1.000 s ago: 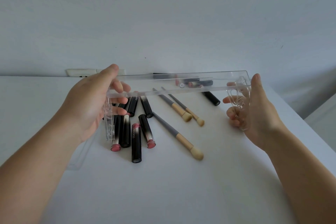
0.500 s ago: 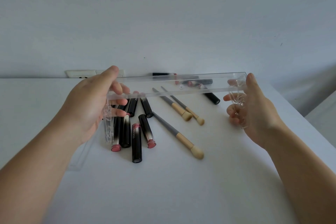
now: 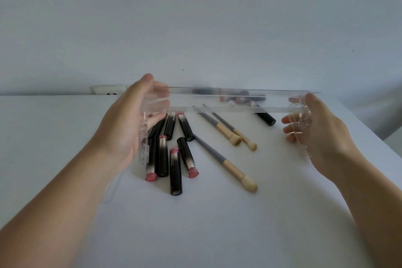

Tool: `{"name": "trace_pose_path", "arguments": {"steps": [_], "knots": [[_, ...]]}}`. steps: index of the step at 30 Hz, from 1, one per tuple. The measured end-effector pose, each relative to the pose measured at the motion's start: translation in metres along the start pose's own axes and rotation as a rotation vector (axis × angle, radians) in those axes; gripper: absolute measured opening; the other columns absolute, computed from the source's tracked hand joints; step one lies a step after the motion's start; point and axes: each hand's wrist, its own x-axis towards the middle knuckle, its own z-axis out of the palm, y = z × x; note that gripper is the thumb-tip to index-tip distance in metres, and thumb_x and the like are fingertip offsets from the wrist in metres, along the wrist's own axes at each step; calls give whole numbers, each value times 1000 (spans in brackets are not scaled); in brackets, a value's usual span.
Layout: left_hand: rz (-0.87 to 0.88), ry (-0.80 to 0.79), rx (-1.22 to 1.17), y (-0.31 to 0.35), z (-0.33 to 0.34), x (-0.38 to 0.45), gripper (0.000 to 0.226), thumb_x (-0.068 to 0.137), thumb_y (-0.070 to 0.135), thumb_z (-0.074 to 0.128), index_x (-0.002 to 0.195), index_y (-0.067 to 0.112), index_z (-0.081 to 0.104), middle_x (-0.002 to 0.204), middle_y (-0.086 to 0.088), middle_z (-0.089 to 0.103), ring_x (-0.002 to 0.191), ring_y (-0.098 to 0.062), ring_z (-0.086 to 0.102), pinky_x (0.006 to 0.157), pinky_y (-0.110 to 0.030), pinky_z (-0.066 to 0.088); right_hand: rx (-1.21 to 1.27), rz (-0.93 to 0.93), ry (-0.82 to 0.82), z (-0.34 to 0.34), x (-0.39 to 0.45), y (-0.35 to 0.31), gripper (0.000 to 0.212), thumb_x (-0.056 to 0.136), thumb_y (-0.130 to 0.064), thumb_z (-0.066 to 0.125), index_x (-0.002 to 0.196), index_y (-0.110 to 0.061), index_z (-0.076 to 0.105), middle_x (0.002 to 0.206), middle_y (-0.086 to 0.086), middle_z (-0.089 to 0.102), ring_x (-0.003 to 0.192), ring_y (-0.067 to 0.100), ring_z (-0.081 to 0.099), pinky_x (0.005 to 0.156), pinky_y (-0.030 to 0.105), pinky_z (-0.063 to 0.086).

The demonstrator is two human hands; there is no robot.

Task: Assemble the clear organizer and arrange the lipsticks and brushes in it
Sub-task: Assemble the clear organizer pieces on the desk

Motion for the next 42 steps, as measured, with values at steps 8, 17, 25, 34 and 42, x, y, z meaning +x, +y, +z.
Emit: {"name": "trace_pose_path", "arguments": {"steps": [8, 17, 25, 34, 42], "knots": [[83, 137, 219, -5, -3, 0, 25, 77, 61, 56, 93, 51, 74, 120, 25, 68, 120, 5, 58, 105, -26, 39, -82, -12, 6, 0, 0, 6, 38, 82, -52, 54, 100, -29, 77, 105, -10, 74, 92, 11, 64, 80, 28, 45], [123, 202, 272, -10, -3, 13, 37, 97, 3, 45, 91, 24, 76, 94, 5, 79, 95, -11, 74, 89, -39, 58, 25, 27, -98, 3, 3, -1, 30, 70, -34, 80, 99, -31, 78, 109, -4, 76, 97, 11, 67, 97, 28, 48], [158, 186, 423, -13, -6, 13, 44, 91, -4, 39, 85, 24, 72, 79, 5, 75, 72, -1, 70, 69, -15, 52, -38, 55, -124, 8, 8, -2, 20, 80, -15, 77, 98, -23, 76, 101, 2, 78, 102, 19, 66, 109, 37, 45], [230, 131, 561, -19, -13, 5, 43, 92, -7, 37, 89, 25, 66, 91, 8, 70, 76, 8, 64, 68, -4, 43, -227, -89, -49, 13, 1, 0, 12, 91, -26, 64, 99, -31, 71, 107, 3, 74, 77, 14, 54, 66, 28, 44], [167, 250, 1126, 1, -80, 14, 17, 92, 24, 58, 101, 30, 71, 126, -4, 63, 117, -32, 55, 97, -38, 44, -746, -448, -87, 14, -10, -16, 25, 95, -35, 59, 120, -34, 62, 114, -18, 59, 106, 7, 52, 89, 28, 38]]}}
